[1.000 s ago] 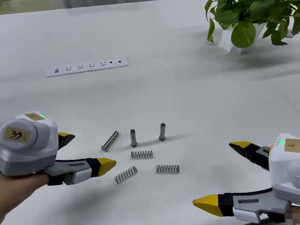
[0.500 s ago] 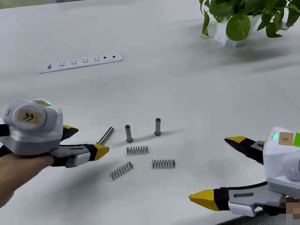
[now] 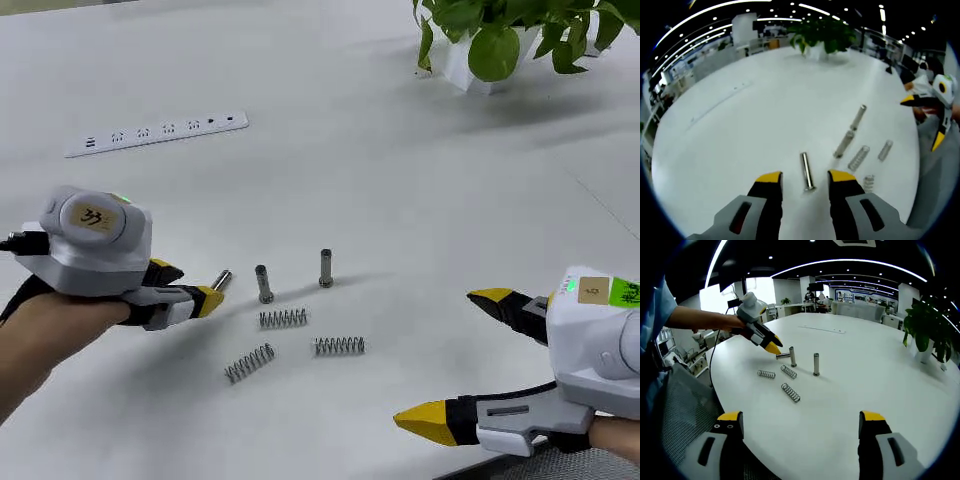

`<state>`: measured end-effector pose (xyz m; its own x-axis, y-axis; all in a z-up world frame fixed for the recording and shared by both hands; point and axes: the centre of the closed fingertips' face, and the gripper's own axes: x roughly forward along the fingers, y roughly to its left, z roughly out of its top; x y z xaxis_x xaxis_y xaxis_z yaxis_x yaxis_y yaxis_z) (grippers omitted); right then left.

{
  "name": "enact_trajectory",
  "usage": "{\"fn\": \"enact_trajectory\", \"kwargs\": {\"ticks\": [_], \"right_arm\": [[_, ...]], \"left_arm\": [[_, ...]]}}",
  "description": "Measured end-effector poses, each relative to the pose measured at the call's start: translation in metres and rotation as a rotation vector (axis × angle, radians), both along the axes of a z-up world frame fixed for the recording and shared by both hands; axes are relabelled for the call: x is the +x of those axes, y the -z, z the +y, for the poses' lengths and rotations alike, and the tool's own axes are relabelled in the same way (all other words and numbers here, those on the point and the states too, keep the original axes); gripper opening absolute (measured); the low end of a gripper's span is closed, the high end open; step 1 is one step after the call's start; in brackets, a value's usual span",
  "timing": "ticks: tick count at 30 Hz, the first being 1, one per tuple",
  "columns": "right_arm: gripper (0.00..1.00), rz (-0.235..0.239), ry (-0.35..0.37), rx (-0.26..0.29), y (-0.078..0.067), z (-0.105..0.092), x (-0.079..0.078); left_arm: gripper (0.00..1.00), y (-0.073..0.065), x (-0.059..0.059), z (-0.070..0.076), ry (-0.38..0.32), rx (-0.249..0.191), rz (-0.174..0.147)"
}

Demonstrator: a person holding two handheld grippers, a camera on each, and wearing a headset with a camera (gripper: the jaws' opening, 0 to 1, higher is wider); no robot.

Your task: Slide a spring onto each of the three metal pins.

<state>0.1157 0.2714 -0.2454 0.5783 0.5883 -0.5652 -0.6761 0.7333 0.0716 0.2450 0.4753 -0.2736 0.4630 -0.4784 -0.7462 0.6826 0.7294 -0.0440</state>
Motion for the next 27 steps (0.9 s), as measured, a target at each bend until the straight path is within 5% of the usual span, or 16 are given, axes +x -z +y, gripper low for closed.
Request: {"fn": "enact_trajectory", "kwargs": {"ticks": [14, 27], "right_arm": [[0.96, 0.006, 0.002, 0.009, 0.0, 0.001, -0.002], [0.96, -0.002, 0.013, 0.022, -0.002, -0.001, 0.0]], "left_arm": [[0.21, 0.009, 0.014, -0.013, 0.001, 0.038, 0.043], [0.15, 0.019, 0.011, -0.015, -0.001, 0.107, 0.095]]}}
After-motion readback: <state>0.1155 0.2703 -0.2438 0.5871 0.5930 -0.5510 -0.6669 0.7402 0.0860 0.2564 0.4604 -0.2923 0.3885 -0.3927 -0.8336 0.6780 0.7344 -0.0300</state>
